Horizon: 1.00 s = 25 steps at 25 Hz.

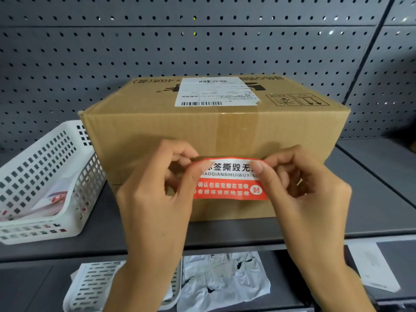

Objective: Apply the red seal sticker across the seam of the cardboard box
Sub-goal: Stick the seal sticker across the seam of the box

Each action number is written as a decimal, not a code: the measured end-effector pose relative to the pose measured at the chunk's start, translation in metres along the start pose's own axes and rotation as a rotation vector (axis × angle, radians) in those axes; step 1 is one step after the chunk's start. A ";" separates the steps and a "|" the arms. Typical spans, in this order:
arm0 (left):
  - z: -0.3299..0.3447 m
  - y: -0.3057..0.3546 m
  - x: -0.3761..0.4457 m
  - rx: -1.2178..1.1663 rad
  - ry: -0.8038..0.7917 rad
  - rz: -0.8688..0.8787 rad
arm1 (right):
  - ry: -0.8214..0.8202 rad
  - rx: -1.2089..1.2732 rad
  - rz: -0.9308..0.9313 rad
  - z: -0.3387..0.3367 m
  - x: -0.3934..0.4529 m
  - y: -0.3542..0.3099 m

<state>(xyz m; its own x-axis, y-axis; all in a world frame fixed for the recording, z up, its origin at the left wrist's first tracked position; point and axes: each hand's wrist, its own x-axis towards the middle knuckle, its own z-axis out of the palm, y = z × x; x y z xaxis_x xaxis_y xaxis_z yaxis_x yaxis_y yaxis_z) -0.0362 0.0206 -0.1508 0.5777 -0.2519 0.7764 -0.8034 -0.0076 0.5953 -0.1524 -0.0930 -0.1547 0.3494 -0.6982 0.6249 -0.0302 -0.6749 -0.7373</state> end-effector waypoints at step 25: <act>0.006 -0.009 0.001 0.008 0.057 -0.001 | 0.071 -0.222 0.002 0.008 0.008 -0.001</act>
<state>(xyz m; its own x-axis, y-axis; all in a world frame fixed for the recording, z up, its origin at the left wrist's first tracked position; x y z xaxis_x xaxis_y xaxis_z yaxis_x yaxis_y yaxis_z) -0.0294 0.0140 -0.1563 0.5855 -0.1967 0.7864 -0.8039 -0.0160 0.5946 -0.1425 -0.0959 -0.1512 0.2823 -0.7095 0.6458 -0.2390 -0.7039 -0.6689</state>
